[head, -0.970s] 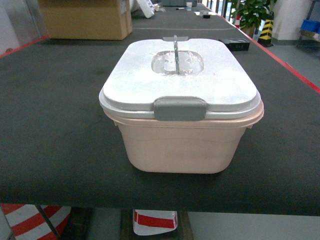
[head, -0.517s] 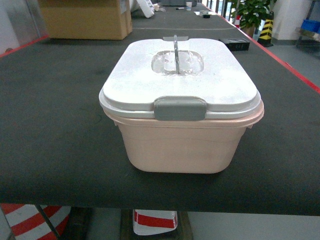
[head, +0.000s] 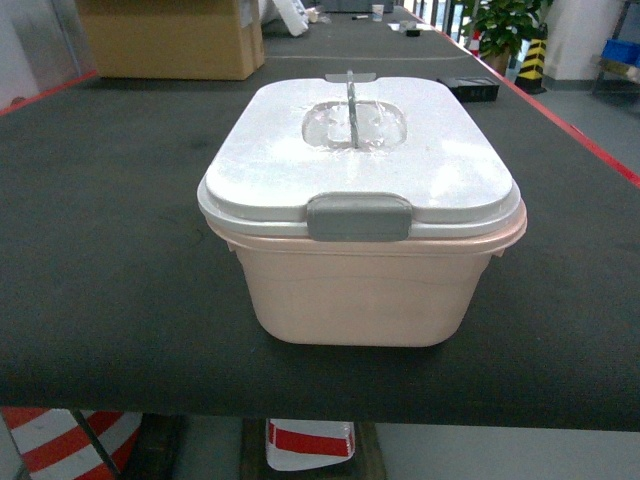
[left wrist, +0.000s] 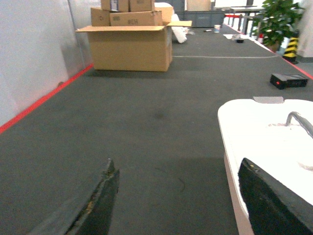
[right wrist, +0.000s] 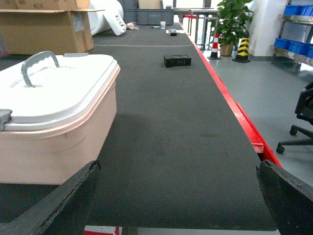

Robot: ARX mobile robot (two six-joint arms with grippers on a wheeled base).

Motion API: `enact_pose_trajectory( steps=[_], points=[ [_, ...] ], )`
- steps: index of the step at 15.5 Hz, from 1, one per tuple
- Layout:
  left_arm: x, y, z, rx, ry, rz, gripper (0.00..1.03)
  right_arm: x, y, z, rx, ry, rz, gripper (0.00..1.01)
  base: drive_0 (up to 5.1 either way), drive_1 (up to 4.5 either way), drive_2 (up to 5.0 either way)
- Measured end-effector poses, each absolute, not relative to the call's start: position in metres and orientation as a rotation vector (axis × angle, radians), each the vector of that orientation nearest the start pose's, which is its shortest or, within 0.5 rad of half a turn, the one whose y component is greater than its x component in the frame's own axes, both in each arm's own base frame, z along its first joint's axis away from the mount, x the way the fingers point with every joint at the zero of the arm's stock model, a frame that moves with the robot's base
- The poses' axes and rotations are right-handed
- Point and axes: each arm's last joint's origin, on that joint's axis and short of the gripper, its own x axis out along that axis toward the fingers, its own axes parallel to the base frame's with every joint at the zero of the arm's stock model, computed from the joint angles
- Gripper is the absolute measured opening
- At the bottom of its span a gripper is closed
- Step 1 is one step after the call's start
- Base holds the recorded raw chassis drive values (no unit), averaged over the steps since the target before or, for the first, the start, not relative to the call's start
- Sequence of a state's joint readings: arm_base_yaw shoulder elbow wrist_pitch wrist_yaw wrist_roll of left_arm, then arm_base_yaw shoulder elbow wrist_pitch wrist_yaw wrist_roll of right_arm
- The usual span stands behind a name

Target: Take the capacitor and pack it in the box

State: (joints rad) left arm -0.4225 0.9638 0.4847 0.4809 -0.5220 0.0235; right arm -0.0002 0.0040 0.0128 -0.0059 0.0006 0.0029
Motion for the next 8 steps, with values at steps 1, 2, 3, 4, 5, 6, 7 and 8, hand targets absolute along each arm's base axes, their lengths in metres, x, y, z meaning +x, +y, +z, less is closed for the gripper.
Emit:
enact_pose_trajectory(
  steps=[1, 2, 3, 4, 5, 6, 7, 8],
  points=[
    [0.175, -0.047, 0.233, 0.007, 0.001, 0.010, 0.40, 0.097, 0.000, 0.167, 0.002, -0.004, 0.000, 0.98, 0.0, 0.00, 0.0],
    [0.169, -0.040, 0.223, 0.010, 0.012, 0.004, 0.28, 0.097, 0.000, 0.167, 0.002, -0.003, -0.001, 0.98, 0.0, 0.00, 0.0],
    [0.165, -0.036, 0.217, 0.010, 0.012, 0.000, 0.19, 0.097, 0.000, 0.167, 0.002, -0.003, -0.001, 0.98, 0.0, 0.00, 0.0],
    [0.159, -0.030, 0.212, 0.007, 0.004, 0.002, 0.06, 0.097, 0.000, 0.167, 0.002, -0.003, 0.000, 0.98, 0.0, 0.00, 0.0],
    [0.155, -0.026, 0.208, 0.004, 0.001, 0.005, 0.02, 0.097, 0.000, 0.167, 0.002, -0.003, 0.000, 0.98, 0.0, 0.00, 0.0],
    [0.143, -0.016, 0.194, 0.004, 0.006, -0.001, 0.02, 0.097, 0.000, 0.167, 0.002, -0.003, 0.000, 0.98, 0.0, 0.00, 0.0],
    [0.132, -0.005, 0.184, 0.004, 0.007, -0.011, 0.02, 0.097, 0.000, 0.167, 0.002, -0.003, 0.000, 0.98, 0.0, 0.00, 0.0],
    [0.124, 0.000, 0.178, 0.002, 0.005, -0.003, 0.02, 0.097, 0.000, 0.167, 0.003, -0.003, 0.000, 0.98, 0.0, 0.00, 0.0]
  ],
)
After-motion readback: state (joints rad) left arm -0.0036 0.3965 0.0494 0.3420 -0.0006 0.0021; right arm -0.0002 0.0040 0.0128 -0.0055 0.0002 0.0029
